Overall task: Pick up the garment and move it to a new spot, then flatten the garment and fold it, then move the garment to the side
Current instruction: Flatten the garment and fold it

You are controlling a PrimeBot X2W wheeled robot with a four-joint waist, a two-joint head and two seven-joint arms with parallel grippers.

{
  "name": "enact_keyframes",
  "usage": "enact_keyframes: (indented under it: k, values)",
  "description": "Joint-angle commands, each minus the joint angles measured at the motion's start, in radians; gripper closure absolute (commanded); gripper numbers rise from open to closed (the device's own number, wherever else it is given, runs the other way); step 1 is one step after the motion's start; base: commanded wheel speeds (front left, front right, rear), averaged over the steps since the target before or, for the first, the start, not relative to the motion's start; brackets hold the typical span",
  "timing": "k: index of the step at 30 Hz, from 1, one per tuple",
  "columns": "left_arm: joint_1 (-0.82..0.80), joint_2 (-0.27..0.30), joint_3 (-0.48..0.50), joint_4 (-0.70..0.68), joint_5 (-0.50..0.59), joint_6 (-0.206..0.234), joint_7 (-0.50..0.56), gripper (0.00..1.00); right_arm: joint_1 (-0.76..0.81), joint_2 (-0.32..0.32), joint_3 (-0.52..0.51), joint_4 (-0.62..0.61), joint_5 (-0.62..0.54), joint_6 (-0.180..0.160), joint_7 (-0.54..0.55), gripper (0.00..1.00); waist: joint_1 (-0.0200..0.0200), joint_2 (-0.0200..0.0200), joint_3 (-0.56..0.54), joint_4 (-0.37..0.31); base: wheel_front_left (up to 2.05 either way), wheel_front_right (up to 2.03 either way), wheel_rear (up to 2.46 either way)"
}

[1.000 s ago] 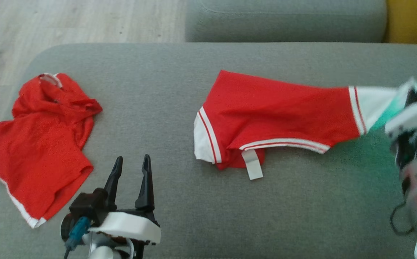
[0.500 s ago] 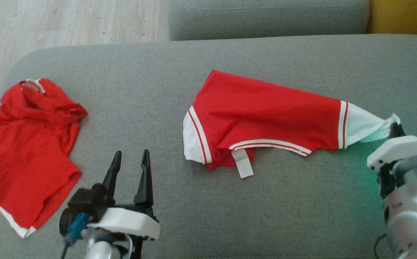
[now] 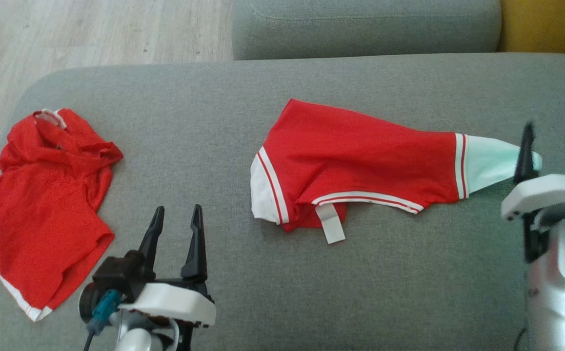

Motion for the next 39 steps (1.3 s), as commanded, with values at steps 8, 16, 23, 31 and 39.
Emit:
enact_keyframes:
  k: [8, 16, 23, 31, 39]
  values:
    - [-0.025, -0.001, 0.041, -0.038, 0.013, -0.008, -0.012, 0.0, 0.366, -0.005, 0.279, -0.535, 0.121, 0.007, -0.013, 0.0, 0.0, 0.0, -0.001, -0.005, 0.0, 0.0, 0.0]
    - [-0.031, -0.001, 0.042, -0.036, 0.018, -0.015, -0.012, 0.0, 0.47, -0.005, 0.465, -0.55, 0.074, 0.007, -0.014, 0.0, 0.0, 0.0, 0.008, 0.006, 0.0, 0.0, 0.0]
    - [-0.045, -0.001, 0.034, -0.035, 0.015, -0.017, -0.012, 0.0, 0.339, -0.021, 0.669, -0.383, 0.021, 0.007, 0.003, 0.0, 0.0, 0.0, 0.029, 0.034, 0.0, 0.0, 0.0]
    - [-0.066, -0.001, 0.013, -0.04, -0.004, -0.008, -0.012, 0.0, 0.176, -0.045, 0.794, -0.209, 0.005, 0.007, 0.088, 0.0, 0.0, 0.0, 0.064, 0.08, 0.0, 0.0, 0.0]
    - [-0.081, -0.001, 0.009, -0.042, -0.014, 0.0, -0.012, 0.0, 0.081, -0.058, 0.864, -0.091, 0.029, 0.007, 0.11, 0.0, 0.0, 0.0, 0.089, 0.122, 0.0, 0.0, 0.0]
